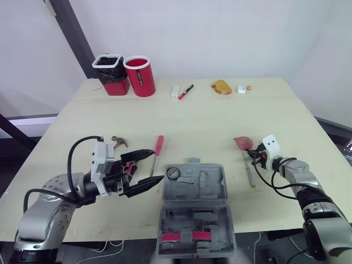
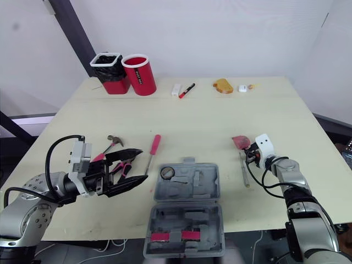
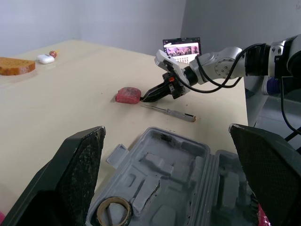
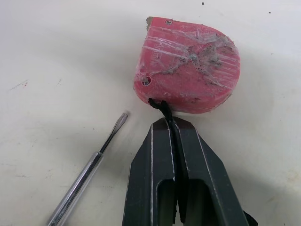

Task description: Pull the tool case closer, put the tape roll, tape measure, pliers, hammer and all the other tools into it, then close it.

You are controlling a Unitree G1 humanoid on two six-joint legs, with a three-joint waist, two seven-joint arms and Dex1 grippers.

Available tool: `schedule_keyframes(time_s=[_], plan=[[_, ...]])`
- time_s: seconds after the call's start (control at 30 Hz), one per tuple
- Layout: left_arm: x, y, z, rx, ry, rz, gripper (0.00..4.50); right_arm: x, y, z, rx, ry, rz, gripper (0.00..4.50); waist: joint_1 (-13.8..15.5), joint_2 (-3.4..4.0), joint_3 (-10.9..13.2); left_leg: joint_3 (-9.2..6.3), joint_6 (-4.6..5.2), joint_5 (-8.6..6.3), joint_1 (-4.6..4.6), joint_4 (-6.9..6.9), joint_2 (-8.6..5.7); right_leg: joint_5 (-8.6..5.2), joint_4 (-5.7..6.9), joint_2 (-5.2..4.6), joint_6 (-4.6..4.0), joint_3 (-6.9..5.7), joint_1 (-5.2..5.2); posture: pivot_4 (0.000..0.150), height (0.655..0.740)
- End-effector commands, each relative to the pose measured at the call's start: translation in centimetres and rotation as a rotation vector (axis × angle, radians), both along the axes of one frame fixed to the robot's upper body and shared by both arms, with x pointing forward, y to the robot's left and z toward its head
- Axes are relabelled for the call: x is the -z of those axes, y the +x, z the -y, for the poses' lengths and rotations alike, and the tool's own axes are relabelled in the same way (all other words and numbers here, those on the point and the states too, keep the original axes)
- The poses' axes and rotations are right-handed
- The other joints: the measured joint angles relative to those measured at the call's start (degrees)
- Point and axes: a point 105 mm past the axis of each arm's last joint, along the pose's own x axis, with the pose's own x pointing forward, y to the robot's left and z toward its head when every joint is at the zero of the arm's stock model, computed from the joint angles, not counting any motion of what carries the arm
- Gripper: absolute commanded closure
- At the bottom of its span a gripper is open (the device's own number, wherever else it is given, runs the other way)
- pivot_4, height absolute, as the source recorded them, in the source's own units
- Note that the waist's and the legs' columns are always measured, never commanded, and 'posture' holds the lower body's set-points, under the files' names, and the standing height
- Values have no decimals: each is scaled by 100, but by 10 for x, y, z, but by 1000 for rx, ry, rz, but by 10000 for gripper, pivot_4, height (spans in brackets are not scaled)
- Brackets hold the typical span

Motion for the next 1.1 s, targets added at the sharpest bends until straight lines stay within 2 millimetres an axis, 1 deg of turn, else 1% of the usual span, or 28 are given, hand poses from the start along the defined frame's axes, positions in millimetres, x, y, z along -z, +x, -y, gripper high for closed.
schedule_keyframes(time_s=[0.03, 0.2, 0.33, 0.53, 0.6, 0.67, 0.87, 0.93, 1.1], plan=[[-10, -2, 5, 29, 19, 61, 0, -7, -5, 11, 21, 1, 33, 44682, 12, 0, 0, 0, 0, 0, -1, 0, 0, 0, 0, 0, 0, 0, 0, 1500, 7400], [-12, -4, 12, 61, 16, 72, 0, -10, -20, 19, 18, -3, 34, 44682, 49, 1, 0, -2, 0, 0, -6, -1, 0, 0, -2, -3, 0, -4, 0, 1500, 7400], [-9, -9, 23, 118, 26, 69, 0, -9, -39, 29, 4, -42, 16, 44682, 59, 1, 1, -2, 0, 0, -7, -2, -1, -1, -3, -3, 1, -5, 0, 1500, 7400], [-9, -10, 35, 197, 37, 69, 0, -12, -69, 36, 1, -46, -21, 44682, 68, 3, 1, -5, 0, 0, -5, -1, -1, -1, -1, 1, 1, -4, 0, 1500, 7400], [-9, -11, 38, 221, 41, 68, 0, -11, -82, 35, -15, -48, -47, 44682, 68, 3, 1, -3, 0, 0, -4, 0, -1, -1, -1, 1, 1, -2, -1, 1500, 7400], [-8, -12, 40, 250, 46, 64, 0, -6, -102, 30, -54, -47, -94, 44682, 78, 5, 1, -3, 0, 0, -5, 0, -1, -2, -2, 2, 2, -2, 0, 1500, 7400], [-9, -13, 43, 289, 58, 58, 0, -2, -143, 19, -127, -44, -193, 44682, 90, 4, 2, -4, 1, 0, -4, 0, -1, -2, -2, 3, 2, -1, 0, 1500, 7400], [-9, -12, 43, 291, 58, 59, 0, -2, -147, 17, -131, -48, -201, 44682, 99, 4, 2, -8, 1, 0, -4, 0, -1, -3, -3, 4, 1, -4, 0, 1500, 7400], [-9, -10, 44, 295, 56, 57, 0, 0, -138, 18, -76, -51, -167, 44682, 86, 3, 2, -3, 1, 0, -2, 6, -1, -2, -2, 5, 2, 2, 1, 1500, 7400]])
